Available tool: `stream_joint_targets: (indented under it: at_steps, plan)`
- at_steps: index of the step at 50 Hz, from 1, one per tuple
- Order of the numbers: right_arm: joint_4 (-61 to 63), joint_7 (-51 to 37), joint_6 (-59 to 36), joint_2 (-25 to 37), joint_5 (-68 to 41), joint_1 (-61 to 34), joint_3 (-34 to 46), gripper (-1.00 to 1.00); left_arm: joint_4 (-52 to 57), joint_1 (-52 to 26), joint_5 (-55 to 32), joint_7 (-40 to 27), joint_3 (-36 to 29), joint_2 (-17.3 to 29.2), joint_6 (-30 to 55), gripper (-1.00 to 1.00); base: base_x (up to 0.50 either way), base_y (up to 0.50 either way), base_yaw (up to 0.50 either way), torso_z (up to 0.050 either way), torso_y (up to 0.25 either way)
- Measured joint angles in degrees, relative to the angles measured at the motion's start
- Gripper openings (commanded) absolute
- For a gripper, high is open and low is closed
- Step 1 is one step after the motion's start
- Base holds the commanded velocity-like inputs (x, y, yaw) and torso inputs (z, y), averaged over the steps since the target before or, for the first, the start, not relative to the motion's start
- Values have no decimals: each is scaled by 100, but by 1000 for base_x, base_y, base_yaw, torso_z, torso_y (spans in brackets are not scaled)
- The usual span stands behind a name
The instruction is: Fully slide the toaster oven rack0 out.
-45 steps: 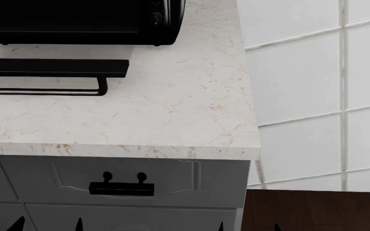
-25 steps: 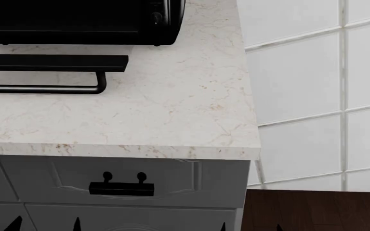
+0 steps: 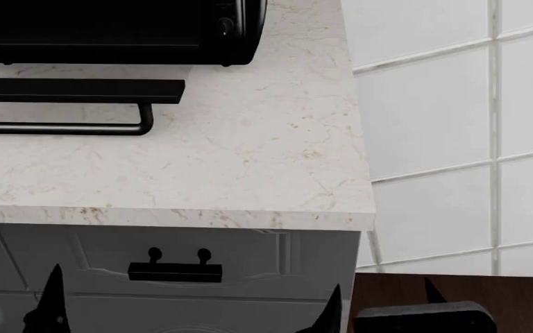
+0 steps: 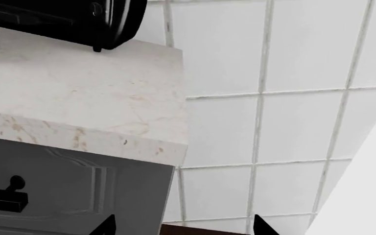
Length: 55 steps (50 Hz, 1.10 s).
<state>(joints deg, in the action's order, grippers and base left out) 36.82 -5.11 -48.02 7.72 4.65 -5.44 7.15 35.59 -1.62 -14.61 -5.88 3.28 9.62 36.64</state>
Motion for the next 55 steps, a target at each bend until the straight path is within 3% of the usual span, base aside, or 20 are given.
stream_joint_targets:
  at_steps: [15, 21, 31, 36, 45, 55]
  plan:
    - [1592, 393, -2936, 495, 258, -1586, 353, 100, 1143, -1051, -730, -304, 602, 363, 2175, 100, 0, 0, 0, 0, 0]
    - [1642, 1297, -3504, 553, 1181, -2250, 574, 100, 1344, -1681, -1032, -341, 862, 485, 2961, 100, 0, 0, 0, 0, 0]
    - [1039, 3963, -3926, 398, 3979, -3370, 1064, 100, 1120, -2828, -1319, -345, 970, 770, 3830, 100, 0, 0, 0, 0, 0]
    - [600, 4965, -3942, 336, 4838, -3914, 1118, 100, 767, -3434, -1347, -316, 820, 926, 3994, 100, 0, 0, 0, 0, 0]
    - [-317, 6019, -3856, 361, 5404, -4873, 1000, 100, -342, -4549, -1190, -202, 216, 1105, 3838, 100, 0, 0, 0, 0, 0]
    - [-1207, 6406, -3629, 371, 5396, -5626, 687, 100, -1032, -5453, -1201, -68, -122, 1178, 3925, 100, 0, 0, 0, 0, 0]
